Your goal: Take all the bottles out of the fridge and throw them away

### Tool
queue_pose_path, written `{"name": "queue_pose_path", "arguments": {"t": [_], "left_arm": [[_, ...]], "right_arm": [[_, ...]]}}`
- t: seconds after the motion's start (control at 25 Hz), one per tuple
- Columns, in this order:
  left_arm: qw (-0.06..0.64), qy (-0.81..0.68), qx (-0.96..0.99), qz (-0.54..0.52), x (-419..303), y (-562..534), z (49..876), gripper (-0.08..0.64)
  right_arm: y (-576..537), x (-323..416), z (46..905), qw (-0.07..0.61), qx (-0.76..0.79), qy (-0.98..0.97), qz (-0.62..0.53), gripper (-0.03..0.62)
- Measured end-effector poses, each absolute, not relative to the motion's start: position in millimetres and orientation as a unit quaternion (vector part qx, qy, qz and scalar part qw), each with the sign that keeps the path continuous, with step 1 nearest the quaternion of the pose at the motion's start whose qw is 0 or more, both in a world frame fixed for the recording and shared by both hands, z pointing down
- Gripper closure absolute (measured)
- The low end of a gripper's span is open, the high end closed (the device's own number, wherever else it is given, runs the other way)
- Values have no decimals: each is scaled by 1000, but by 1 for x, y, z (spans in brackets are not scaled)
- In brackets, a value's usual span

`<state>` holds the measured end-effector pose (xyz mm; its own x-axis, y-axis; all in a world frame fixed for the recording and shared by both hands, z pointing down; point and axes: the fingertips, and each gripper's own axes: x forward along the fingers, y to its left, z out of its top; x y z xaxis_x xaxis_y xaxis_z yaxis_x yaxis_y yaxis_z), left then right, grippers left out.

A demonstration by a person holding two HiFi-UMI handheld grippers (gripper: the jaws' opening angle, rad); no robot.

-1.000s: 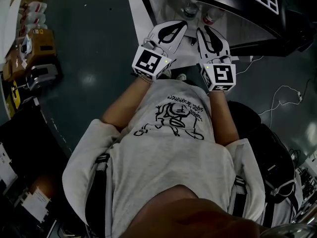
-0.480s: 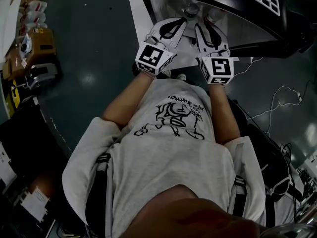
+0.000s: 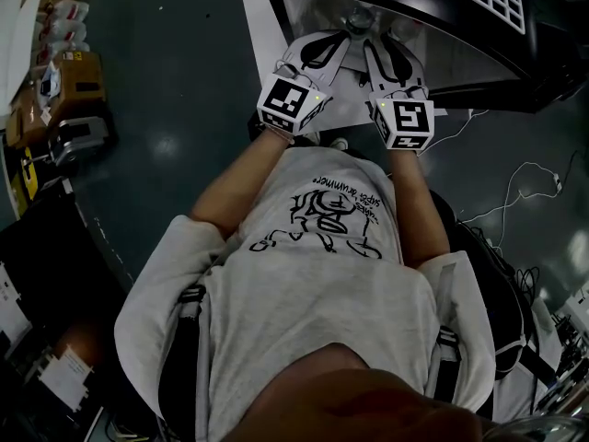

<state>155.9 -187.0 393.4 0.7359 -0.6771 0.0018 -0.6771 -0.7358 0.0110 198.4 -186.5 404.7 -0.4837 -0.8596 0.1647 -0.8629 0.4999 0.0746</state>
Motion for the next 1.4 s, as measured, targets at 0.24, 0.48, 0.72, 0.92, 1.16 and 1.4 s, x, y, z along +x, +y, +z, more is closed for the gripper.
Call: {"name": "queue_pose_path", "arguments": {"t": [0.24,0.48,0.72,0.92,1.16,1.4], "left_arm": [[6,-367,930,4,155,-192,399,551],[2,-372,928,2,155,-199,402,551],[2,-379,925,12,154,-206,408,551],[2,-380,925,14,156,-211,412,551],[4,-383,924,14,158,-217,418,551],[9,-389,921,14,158,-226,422,551]], "right_arm": [[-192,199,412,92,502,-860,14,506],[-200,199,416,95,502,-860,12,502],[-208,201,419,97,505,-858,13,495],[-213,203,424,103,504,-857,10,488],[-222,204,430,107,507,-855,10,472],[-232,204,433,106,510,-853,11,460]]}}
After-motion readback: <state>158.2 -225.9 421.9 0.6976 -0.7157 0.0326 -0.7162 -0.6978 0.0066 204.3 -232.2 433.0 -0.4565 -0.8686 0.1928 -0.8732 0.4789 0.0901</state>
